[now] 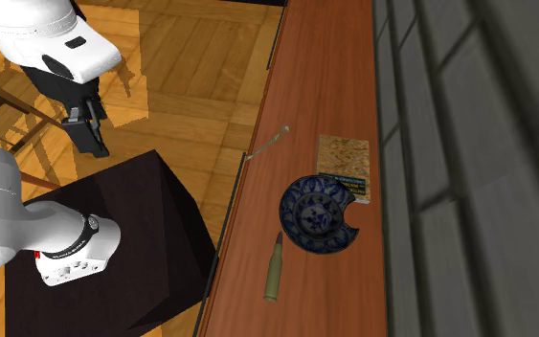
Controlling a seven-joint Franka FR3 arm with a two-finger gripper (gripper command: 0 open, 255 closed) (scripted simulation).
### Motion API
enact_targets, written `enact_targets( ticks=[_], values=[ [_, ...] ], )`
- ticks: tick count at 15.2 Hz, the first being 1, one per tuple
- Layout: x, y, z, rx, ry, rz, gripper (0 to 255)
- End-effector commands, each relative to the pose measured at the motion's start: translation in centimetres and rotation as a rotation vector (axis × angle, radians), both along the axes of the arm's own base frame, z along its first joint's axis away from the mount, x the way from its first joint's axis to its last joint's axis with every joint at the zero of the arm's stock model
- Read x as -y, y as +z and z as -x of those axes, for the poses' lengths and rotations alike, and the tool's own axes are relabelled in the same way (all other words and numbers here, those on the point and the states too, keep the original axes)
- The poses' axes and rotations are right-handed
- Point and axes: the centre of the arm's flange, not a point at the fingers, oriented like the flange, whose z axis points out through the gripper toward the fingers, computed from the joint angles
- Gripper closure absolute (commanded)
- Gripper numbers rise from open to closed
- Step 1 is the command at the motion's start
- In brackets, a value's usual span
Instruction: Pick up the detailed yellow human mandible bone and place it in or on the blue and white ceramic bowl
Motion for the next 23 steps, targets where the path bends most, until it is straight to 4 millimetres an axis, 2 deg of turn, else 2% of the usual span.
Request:
enact_targets(
  ticks=[1,12,23],
  values=[
    [0.0,0.0,0.0,0.0,0.0,0.0,0],
    [4.8,-7.3,-9.7,0.149,0.088,-0.105,0],
    [8.1,-13.5,-20.7,0.298,0.175,-0.21,0]
  ],
)
